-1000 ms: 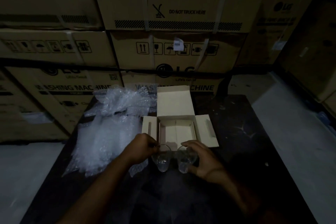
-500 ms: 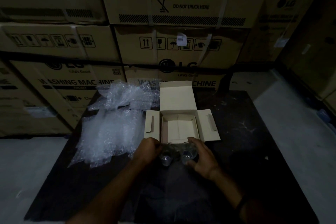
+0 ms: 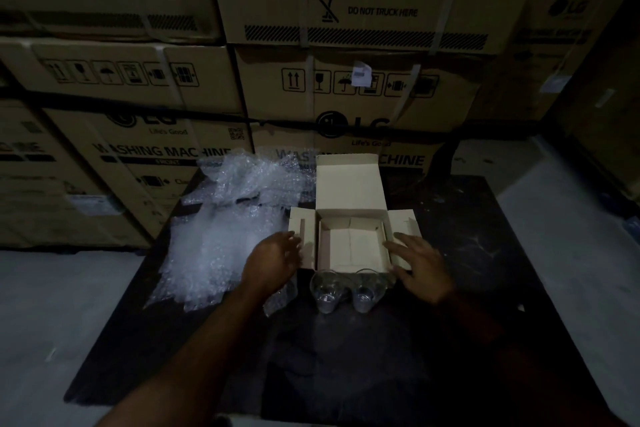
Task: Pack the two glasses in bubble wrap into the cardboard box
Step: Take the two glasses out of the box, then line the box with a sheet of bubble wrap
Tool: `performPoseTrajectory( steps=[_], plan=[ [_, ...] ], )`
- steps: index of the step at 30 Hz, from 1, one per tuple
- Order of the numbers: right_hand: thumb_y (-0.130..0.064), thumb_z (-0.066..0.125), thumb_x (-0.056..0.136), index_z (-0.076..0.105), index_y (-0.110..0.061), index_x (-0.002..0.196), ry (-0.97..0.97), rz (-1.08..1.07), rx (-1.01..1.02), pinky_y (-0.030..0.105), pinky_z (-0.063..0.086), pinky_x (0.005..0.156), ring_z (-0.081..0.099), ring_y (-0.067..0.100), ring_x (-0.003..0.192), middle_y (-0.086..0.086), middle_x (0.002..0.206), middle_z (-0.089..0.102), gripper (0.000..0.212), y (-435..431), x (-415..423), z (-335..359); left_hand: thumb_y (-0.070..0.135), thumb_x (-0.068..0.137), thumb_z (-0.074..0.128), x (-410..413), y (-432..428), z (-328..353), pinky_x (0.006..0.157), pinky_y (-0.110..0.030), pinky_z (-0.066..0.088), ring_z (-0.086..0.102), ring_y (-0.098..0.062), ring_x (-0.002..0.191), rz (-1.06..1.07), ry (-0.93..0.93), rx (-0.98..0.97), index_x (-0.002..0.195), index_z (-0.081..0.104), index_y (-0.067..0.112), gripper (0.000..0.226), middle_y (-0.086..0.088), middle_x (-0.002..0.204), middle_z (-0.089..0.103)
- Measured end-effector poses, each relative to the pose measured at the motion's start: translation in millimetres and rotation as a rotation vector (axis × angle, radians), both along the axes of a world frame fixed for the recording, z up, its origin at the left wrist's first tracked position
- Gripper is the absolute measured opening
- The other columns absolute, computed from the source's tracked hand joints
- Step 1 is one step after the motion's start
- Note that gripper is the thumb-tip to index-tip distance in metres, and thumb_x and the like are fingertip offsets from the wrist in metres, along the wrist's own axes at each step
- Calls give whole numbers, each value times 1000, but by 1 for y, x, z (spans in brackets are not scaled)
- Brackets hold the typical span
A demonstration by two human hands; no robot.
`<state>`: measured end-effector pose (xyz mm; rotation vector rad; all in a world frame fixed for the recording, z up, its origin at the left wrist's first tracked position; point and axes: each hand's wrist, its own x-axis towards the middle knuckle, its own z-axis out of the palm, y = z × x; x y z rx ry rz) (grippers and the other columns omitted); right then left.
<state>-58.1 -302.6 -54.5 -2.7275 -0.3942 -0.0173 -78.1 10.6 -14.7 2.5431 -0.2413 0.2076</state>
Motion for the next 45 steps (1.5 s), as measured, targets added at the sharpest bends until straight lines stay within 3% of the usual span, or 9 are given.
performPoseTrajectory(
  steps=[2, 5, 14, 20, 22, 25, 28, 37, 45],
  plan=[
    [-49, 50, 91, 38, -41, 141, 136, 83, -231, 43, 18, 114, 15, 22, 146, -4, 158, 20, 52, -7, 11, -2, 10, 91, 56, 6, 1, -4, 91, -40, 49, 58, -31, 107, -134, 139, 139, 118, 60, -6, 31, -21, 119, 60],
    [-56, 45, 92, 32, -44, 143, 185, 126, -381, 42, 10, 117, 3, 19, 148, -5, 161, 6, 54, -10, 18, -7, 18, 94, 55, 16, 4, -13, 97, -36, 42, 51, -28, 118, -185, 257, 305, 132, 51, 3, 41, -15, 132, 52],
    [-45, 50, 95, 45, -35, 139, 149, 70, -249, 33, 17, 116, 11, 19, 147, -1, 160, 8, 45, -7, 23, -13, 16, 91, 54, 45, 1, -36, 81, -32, 45, 60, -26, 101, -181, 202, 395, 118, 56, 9, 28, -10, 118, 58],
    [-45, 49, 95, 40, -26, 143, 135, 26, -95, 31, 14, 116, 18, 20, 146, 2, 158, 21, 53, -9, 32, -7, 2, 85, 64, 45, 32, -22, 95, -31, 44, 63, -24, 102, 209, -240, -152, 111, 68, 1, 26, -14, 111, 69],
    [-47, 44, 96, 35, -24, 146, 115, 31, -95, 33, 15, 117, 18, 23, 146, 6, 158, 21, 56, -4, 37, -3, 5, 88, 63, 49, 50, -25, 99, -34, 42, 61, -31, 111, 342, -155, -146, 117, 65, 0, 30, -18, 119, 65],
    [-49, 41, 97, 24, -29, 150, 181, 50, -209, 39, 11, 119, 9, 23, 148, 6, 160, 10, 59, 9, 46, -3, 26, 92, 61, 51, 65, -43, 105, -36, 38, 52, -32, 123, 437, 243, -108, 135, 51, 5, 49, -17, 134, 56],
    [-50, 36, 98, 13, -32, 151, 251, 36, -304, 44, 4, 117, -2, 23, 148, 3, 161, -1, 61, 20, 51, -9, 44, 86, 66, 46, 70, -59, 103, -39, 41, 56, -30, 117, 428, 444, 14, 132, 56, 15, 56, -15, 127, 61],
    [-49, 25, 101, 5, -26, 153, 276, 42, -354, 43, 1, 117, -10, 22, 147, 1, 161, -10, 60, 21, 50, -15, 27, 95, 54, 52, 75, -50, 88, -35, 47, 64, -33, 100, 548, 124, -108, 106, 72, 11, 26, -14, 107, 71],
    [-50, 41, 96, 14, -26, 152, 280, -8, -296, 42, 3, 118, 0, 18, 148, -1, 161, 4, 67, 20, 53, -14, 10, 88, 64, 72, 88, 13, 83, -30, 52, 64, -17, 87, 488, 31, -827, 104, 70, 6, 18, -13, 99, 70]
  ],
)
